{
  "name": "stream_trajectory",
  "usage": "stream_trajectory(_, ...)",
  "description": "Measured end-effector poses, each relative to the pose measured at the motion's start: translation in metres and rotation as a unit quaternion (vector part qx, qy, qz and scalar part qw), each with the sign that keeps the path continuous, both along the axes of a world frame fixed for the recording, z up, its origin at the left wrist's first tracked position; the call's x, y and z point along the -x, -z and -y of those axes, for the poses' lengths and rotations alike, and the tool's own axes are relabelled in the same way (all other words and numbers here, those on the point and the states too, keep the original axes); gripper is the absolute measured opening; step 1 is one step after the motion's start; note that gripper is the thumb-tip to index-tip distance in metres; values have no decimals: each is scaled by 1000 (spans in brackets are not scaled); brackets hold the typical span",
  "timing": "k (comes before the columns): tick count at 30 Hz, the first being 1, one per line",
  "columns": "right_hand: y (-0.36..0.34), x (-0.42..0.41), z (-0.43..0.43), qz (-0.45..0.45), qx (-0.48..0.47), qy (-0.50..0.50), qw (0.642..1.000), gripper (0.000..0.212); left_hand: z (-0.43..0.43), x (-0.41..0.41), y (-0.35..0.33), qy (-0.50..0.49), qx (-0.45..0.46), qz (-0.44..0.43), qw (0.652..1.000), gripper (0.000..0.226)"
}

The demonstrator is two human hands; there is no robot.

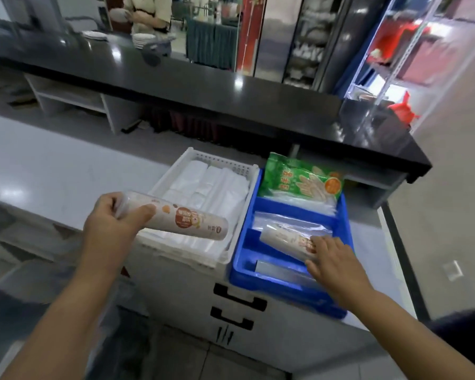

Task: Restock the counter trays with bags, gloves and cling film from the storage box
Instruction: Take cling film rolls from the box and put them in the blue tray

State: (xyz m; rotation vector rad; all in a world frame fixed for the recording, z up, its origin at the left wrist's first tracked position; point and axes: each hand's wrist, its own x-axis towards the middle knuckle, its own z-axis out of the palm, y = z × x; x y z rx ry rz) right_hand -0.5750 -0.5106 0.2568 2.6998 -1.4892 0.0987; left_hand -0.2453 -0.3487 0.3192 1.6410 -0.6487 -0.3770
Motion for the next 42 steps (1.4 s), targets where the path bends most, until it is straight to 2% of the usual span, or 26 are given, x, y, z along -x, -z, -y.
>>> stream_trajectory(4, 16, 18, 26, -29, -48, -58, 997, 37, 38, 32, 3, 2, 6, 8, 1000, 27)
stream_trajectory(11, 25, 19, 45, 23, -99, -87, 991, 40, 79, 67, 9, 44, 4, -9, 999, 28)
stream_trajectory(17, 32, 23, 52, 56, -100, -98, 989, 41, 103, 76, 12, 82, -2, -17, 996, 24)
stream_trajectory(22, 8, 2, 57, 184, -95, -92, 974, 40, 125, 78, 9, 127, -1, -19, 992, 21)
stream_trajectory(27, -27, -46, 59, 254, -135, -127, 949, 43, 154, 91, -5, 210, 6, 7, 978, 26)
stream_trajectory(29, -35, -55, 59, 274, -151, -104, 944, 37, 163, 96, -12, 236, 22, 16, 971, 30)
stream_trajectory(32, -40, -55, 58, 310, -144, -54, 938, 37, 170, 100, -14, 275, 51, -36, 959, 36)
stream_trajectory(34, -42, -54, 57, 330, -123, -32, 935, 40, 171, 105, -10, 308, 36, -45, 950, 40)
stream_trajectory(36, -44, -53, 56, 331, -115, -25, 936, 42, 172, 109, -6, 328, 20, -41, 943, 40)
stream_trajectory(39, -39, -51, 53, 335, -159, -13, 929, 36, 173, 103, -7, 334, 19, -43, 942, 39)
stream_trajectory(42, -21, -46, 44, 262, -169, -10, 950, 31, 175, 82, -13, 313, 37, -34, 948, 38)
